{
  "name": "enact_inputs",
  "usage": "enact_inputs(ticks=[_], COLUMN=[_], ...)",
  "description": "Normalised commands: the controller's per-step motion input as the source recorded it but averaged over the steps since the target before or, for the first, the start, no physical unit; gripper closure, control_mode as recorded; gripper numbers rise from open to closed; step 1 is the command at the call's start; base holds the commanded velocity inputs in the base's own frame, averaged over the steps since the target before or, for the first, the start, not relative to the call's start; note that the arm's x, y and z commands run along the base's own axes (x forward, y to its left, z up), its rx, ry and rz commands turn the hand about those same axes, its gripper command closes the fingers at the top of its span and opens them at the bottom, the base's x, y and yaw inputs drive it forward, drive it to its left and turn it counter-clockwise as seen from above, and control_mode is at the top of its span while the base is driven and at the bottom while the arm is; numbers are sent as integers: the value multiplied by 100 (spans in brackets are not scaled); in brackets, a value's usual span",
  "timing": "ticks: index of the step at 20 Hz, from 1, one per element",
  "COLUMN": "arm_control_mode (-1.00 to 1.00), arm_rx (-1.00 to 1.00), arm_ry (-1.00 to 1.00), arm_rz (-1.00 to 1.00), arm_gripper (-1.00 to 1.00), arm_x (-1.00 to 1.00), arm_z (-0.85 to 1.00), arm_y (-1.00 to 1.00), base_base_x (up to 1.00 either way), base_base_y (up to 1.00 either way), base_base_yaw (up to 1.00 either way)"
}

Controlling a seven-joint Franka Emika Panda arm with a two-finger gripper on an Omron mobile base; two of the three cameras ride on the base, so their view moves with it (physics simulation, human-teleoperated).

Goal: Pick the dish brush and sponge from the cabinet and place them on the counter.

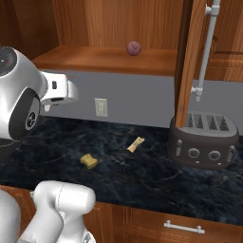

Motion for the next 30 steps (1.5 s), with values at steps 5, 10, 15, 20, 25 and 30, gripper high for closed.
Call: enact_inputs(ticks=[5, 10, 15, 20, 25, 30], arm_control_mode=[-100, -100, -100, -100, -100, -100], arm_rx=[-2, -2, -1, -1, 0, 0], arm_ry=[2, 3, 3, 1, 0, 3], arm_rz=[0, 1, 2, 2, 4, 3], arm_gripper=[100, 100, 100, 100, 100, 100], arm_x=[-4, 0, 0, 0, 9, 7], arm_z=[-38, -48, -40, -30, -20, -14], arm_y=[-1, 0, 0, 0, 6, 13], base_base_x=[0, 0, 0, 0, 0, 0], base_base_y=[0, 0, 0, 0, 0, 0], base_base_yaw=[0, 0, 0, 0, 0, 0])
